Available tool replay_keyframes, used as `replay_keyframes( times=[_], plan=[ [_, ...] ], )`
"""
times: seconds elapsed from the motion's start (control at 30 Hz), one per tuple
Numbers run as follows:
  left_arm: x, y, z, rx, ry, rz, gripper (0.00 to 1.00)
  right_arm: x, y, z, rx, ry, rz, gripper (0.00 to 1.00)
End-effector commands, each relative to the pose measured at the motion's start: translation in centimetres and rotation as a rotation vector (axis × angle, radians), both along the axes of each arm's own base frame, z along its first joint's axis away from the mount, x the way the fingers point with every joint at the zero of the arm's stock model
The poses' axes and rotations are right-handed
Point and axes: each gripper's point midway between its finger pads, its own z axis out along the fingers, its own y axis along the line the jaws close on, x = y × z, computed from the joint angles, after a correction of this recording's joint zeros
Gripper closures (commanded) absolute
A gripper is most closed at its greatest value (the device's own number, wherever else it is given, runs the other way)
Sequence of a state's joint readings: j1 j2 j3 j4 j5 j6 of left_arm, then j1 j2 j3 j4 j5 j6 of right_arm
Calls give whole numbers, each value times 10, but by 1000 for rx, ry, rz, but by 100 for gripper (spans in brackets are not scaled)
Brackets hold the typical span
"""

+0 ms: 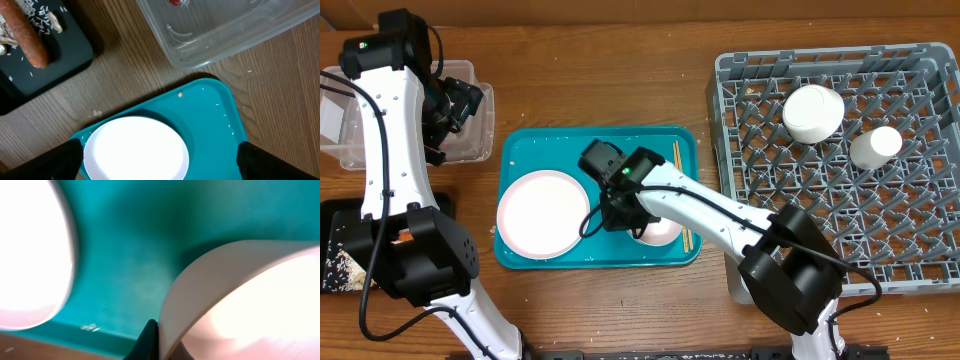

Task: Sort waste into correct bins and load items into the dishwasher
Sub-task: 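Grasp the small pink plate rim and carry it to the rack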

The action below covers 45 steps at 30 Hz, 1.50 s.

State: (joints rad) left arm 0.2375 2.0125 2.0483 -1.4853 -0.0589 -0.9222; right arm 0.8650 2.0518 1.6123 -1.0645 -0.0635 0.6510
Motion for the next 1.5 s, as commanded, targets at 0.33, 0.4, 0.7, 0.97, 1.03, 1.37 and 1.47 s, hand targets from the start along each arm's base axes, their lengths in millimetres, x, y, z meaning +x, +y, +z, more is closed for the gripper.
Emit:
replay_keyframes(
  times=[0.33, 0.4, 0.7, 0.97, 1.03, 1.37, 1.47],
  plan=[
    [-3, -2, 10, 3, -24, 18, 0, 26, -23, 128, 145, -139, -8, 96],
    [-3, -2, 10, 3, -24, 18, 0, 35, -51, 147, 151, -165, -41, 96],
    [-3, -2, 10, 3, -24, 19, 0, 69, -182, 219, 372, -250, -121, 96],
    [-3, -2, 10, 3, -24, 19, 0, 82, -249, 235, 705, -321, -88, 96],
    [-3, -2, 10, 3, -24, 18, 0, 83, -263, 235, 787, -340, -111, 96],
    [-3, -2, 10, 3, -24, 19, 0, 60, -273, 192, 1093, -305, -171, 96],
    [-3, -2, 10, 3, -24, 19, 0, 55, -271, 167, 1114, -285, -192, 96]
  ],
)
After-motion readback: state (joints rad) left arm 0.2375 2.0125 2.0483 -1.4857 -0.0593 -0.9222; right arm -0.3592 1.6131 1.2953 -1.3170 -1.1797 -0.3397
